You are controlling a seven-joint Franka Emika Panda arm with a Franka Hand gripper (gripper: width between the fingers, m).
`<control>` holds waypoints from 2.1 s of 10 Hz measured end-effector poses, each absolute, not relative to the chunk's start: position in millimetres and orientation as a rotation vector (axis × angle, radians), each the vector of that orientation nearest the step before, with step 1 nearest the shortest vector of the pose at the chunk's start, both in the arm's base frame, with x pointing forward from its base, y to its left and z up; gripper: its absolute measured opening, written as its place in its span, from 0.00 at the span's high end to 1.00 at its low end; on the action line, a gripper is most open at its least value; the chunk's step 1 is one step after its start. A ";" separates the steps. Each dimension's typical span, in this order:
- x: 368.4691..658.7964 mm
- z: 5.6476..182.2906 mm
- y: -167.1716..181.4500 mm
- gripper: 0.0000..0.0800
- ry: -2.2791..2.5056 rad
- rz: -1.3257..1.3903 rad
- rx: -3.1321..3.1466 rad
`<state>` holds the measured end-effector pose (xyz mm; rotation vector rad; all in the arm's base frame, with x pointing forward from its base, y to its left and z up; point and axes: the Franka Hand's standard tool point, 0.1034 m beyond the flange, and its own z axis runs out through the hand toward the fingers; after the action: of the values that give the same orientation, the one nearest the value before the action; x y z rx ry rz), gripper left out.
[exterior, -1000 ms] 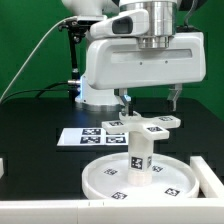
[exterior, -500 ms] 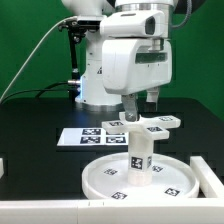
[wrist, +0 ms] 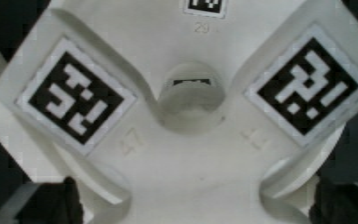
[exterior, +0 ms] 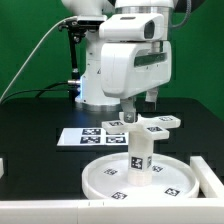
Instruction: Assemble round table
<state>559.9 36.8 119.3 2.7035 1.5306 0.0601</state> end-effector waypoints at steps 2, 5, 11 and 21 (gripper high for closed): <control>559.2 112.7 35.5 0.19 1.514 0.052 2.713; 560.1 104.4 36.7 0.19 1.512 0.059 2.707; 560.4 96.6 36.3 0.32 1.469 0.064 2.726; 561.2 95.4 35.9 0.44 -0.163 0.187 3.185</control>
Offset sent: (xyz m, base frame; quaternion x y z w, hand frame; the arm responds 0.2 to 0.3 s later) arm 0.0042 0.0077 -0.0099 -0.0130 0.0168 0.0037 0.9998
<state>561.2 35.9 95.4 3.1848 -0.1626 0.1871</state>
